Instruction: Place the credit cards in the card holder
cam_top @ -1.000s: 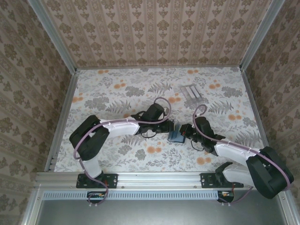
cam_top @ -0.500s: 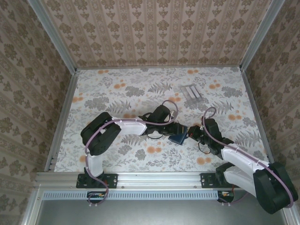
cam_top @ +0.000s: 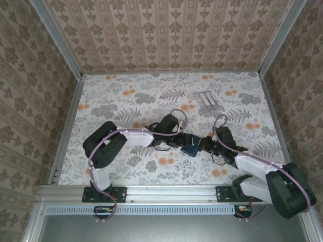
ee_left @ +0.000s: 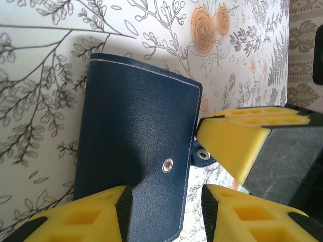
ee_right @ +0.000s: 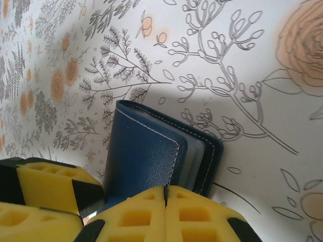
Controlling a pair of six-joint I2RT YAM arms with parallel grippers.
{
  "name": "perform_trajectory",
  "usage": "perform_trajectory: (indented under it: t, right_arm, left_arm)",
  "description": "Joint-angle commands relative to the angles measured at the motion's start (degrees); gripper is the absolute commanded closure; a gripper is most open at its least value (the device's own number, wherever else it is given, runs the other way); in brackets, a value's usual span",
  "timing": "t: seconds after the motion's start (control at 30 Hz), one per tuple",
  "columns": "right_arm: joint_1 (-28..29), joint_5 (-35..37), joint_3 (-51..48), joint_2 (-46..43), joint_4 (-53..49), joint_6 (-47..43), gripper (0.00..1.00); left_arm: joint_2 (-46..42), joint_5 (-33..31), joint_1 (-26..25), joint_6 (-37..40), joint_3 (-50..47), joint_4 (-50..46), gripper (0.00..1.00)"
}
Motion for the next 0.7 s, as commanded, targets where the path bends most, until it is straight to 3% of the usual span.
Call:
perform_trajectory:
  t: [0.0, 0.17, 0.3, 0.67]
  right_arm:
    - [-0.2, -2.6, 2.8, 1.3, 2.9, -0.5, 1.00]
    - [-0.2, -2.8, 3.8, 2.6, 3.2, -1.6, 1.00]
    - [0.3, -5.2, 5.1, 7.8, 7.6, -2.2, 1.00]
    - [7.3, -5.7, 15.6, 23.2, 13.2, -2.0, 1.00]
  left_arm:
    - [-3.3, -1.6, 0.9, 0.1, -3.3, -2.1, 0.56]
    - [-7.3, -7.4, 1.9, 3.9, -4.8, -9.8, 0.56]
    - [-9.7, -7.0, 2.4, 4.0, -6.2, -9.8, 0.56]
    - [-18.7, -17.0, 4.9, 5.6, -12.6, -15.8, 0.52]
